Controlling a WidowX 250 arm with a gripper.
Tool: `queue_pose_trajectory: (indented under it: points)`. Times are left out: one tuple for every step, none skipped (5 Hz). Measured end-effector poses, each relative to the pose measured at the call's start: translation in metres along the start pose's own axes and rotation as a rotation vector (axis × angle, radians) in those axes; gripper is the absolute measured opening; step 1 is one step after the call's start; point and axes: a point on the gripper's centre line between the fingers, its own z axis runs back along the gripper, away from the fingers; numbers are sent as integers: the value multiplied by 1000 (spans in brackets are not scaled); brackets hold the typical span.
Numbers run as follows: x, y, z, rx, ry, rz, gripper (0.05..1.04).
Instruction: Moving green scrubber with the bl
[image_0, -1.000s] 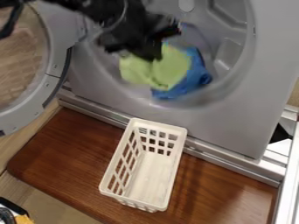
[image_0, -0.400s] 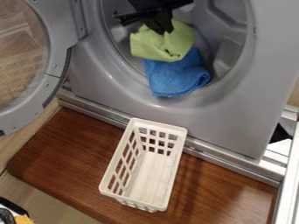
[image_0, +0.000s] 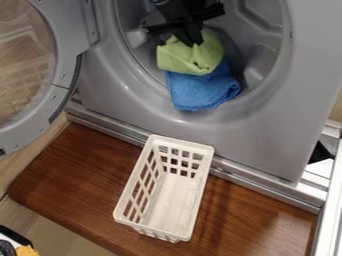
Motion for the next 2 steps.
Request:
queue_pose_trajectory:
  points:
    - [-12,-5,-22,-13,52,-17,50]
    - [-14,-5,-28,-37,54,-27,71]
